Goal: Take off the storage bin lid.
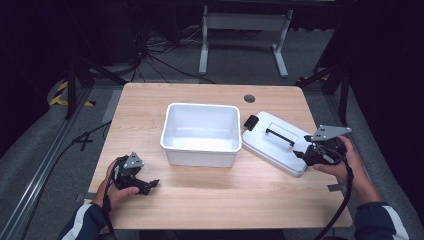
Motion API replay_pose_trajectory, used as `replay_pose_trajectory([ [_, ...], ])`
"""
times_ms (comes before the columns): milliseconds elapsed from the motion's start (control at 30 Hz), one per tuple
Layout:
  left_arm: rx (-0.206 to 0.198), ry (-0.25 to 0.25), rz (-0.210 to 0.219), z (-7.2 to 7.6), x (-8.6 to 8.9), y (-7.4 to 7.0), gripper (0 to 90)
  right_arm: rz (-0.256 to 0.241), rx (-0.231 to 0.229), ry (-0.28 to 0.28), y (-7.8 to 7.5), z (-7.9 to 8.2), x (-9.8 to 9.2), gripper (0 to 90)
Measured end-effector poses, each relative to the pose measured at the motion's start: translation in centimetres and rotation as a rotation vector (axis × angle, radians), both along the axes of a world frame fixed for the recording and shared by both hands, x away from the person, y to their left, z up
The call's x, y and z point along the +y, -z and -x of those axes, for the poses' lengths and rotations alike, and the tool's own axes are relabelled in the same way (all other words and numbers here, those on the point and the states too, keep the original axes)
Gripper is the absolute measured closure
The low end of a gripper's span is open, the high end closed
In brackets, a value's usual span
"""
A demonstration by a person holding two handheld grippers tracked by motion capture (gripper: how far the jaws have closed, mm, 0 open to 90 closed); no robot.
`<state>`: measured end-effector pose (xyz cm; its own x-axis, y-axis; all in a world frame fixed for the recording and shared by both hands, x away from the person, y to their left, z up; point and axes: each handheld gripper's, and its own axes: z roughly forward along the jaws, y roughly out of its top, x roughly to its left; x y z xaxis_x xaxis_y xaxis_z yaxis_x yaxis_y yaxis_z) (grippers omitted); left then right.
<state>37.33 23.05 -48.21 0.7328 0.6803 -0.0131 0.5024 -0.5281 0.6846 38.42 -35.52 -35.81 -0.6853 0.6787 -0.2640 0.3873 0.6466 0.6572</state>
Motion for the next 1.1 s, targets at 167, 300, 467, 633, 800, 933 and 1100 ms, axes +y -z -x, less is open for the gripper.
replay_pose_trajectory([
  [167,0.000,0.001,0.000,0.0,0.0,0.0,0.3,-0.003,-0.003,0.008,0.5,1.1,-0.5,31.6],
  [300,0.000,0.000,0.000,0.0,0.0,0.0,0.3,-0.004,-0.012,0.014,0.8,1.9,-0.9,30.9],
  [467,0.000,0.000,0.000,0.0,0.0,0.0,0.4,-0.015,-0.017,0.021,1.2,2.8,-1.5,30.3],
  [633,0.002,-0.001,0.000,0.0,0.0,0.0,0.4,-0.021,-0.026,0.026,1.8,3.4,-1.9,30.0],
  [800,0.001,0.001,0.001,0.0,0.0,0.0,0.4,-0.028,-0.027,0.031,2.8,4.1,-2.4,29.6],
  [933,0.001,0.001,0.002,0.0,0.0,0.0,0.4,-0.022,-0.026,0.033,3.6,4.4,-2.7,29.5],
  [1100,0.001,0.001,0.001,0.0,0.0,0.0,0.4,-0.035,-0.021,0.028,4.6,4.9,-3.1,29.3],
])
